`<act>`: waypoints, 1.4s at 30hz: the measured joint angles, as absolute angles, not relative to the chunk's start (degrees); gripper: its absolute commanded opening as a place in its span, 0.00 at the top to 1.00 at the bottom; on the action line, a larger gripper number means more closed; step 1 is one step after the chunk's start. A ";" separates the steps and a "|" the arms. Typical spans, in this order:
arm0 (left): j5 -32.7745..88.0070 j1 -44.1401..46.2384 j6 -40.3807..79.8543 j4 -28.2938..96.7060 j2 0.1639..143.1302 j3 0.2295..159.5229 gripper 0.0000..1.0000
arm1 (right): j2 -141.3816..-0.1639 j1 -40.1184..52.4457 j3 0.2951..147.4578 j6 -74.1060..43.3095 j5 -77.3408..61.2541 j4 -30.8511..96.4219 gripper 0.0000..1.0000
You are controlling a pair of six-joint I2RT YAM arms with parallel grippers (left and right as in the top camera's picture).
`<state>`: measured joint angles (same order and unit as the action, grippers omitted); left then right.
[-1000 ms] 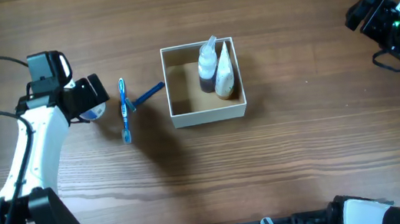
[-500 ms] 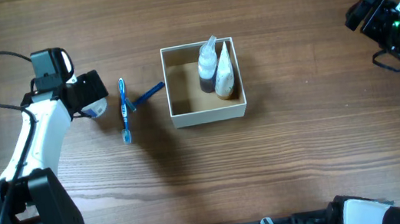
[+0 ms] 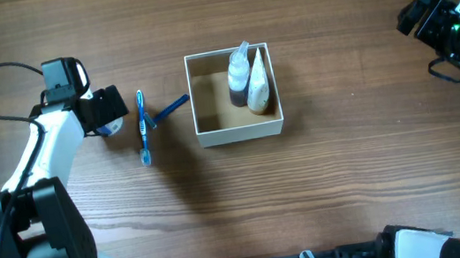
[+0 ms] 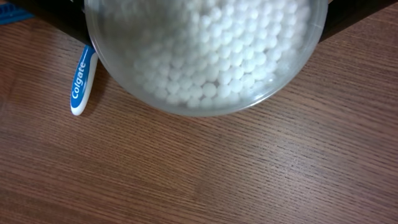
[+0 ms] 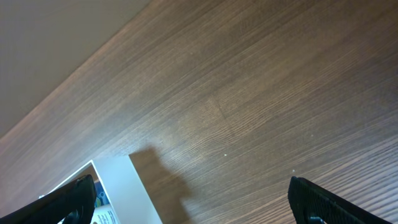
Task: Pack container
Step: 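Reach the left gripper to the white cotton-swab tub and grasp it, then carry the tub with the left gripper into the box and release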
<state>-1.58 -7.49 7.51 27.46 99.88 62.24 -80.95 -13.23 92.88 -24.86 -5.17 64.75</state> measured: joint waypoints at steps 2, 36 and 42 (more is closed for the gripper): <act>-1.58 -7.46 7.51 27.03 99.88 62.24 0.07 | -80.95 -13.23 92.88 -24.86 -5.17 64.75 0.00; 0.56 13.13 7.94 34.48 74.89 68.45 0.32 | -80.95 -13.23 92.88 -24.86 -5.17 64.77 0.00; -1.85 27.03 8.91 34.33 74.00 68.55 0.29 | -80.95 -13.23 92.88 -24.86 -5.17 64.75 0.00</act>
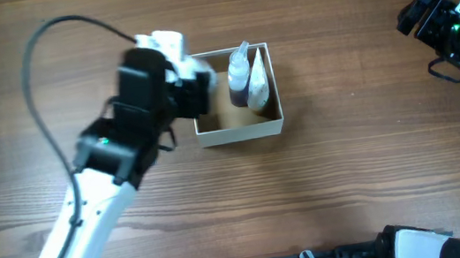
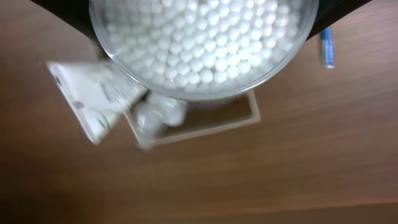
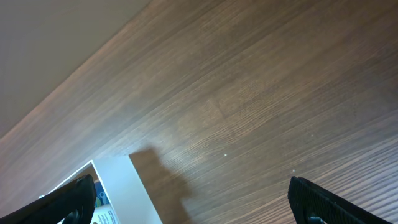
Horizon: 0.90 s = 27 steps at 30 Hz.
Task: Pack container
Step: 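Carry the tub with the left gripper into the box and release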
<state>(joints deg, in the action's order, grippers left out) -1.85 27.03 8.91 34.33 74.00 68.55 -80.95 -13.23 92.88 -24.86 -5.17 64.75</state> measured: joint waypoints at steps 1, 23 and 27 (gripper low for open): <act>-2.74 28.36 8.93 34.26 74.78 68.55 0.29 | -80.95 -13.23 92.88 -24.86 -5.17 64.75 0.00; -9.74 32.51 9.32 25.76 99.39 68.53 0.07 | -80.95 -13.23 92.88 -24.86 -5.17 64.75 0.00; -9.34 32.51 9.61 23.90 99.90 68.53 0.00 | -80.95 -13.23 92.88 -24.86 -5.17 64.75 0.00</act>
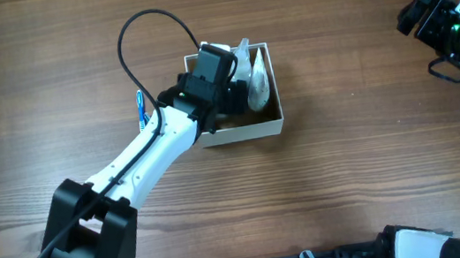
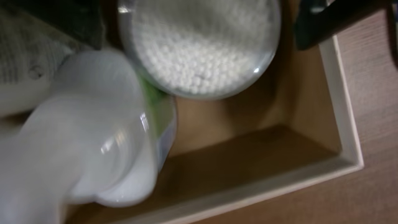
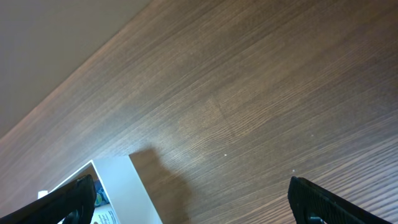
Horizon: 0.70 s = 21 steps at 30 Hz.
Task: Pack container
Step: 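Carry the tub with the left gripper into the box and release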
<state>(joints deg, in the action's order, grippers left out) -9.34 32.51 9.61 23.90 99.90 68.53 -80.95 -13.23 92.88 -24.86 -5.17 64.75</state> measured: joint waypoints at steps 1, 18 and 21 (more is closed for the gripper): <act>-9.30 32.51 9.69 23.33 99.90 68.55 0.00 | -80.95 -13.23 92.88 -24.86 -5.17 64.75 0.00; -8.95 28.34 9.78 38.35 80.40 73.03 0.00 | -80.95 -13.23 92.88 -24.86 -5.17 64.75 0.00; -8.99 23.16 11.09 43.72 76.60 73.60 0.00 | -80.95 -13.23 92.88 -24.86 -5.17 64.75 0.00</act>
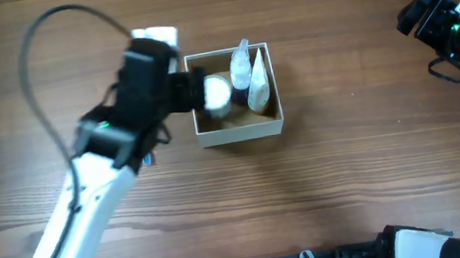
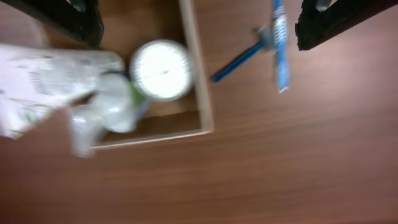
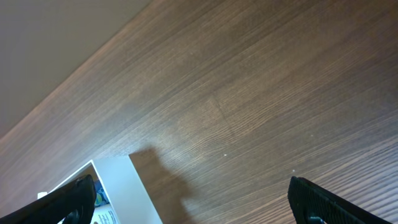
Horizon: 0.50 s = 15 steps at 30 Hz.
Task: Pack container
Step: 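Carry the tub with the left gripper into the box and release, then grasp the blue toothbrush with the left gripper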
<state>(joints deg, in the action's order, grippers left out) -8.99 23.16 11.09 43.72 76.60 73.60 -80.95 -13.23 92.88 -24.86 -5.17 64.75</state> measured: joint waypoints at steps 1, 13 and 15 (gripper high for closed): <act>-8.93 20.86 11.86 46.26 76.31 73.73 0.00 | -80.95 -13.23 92.88 -24.86 -5.17 64.75 0.00; 0.82 6.22 15.18 53.56 95.53 73.43 0.16 | -80.95 -13.23 92.88 -24.86 -5.17 64.75 0.00; 1.65 5.67 15.33 53.08 99.59 73.43 0.23 | -80.95 -13.23 92.88 -24.86 -5.17 64.77 0.00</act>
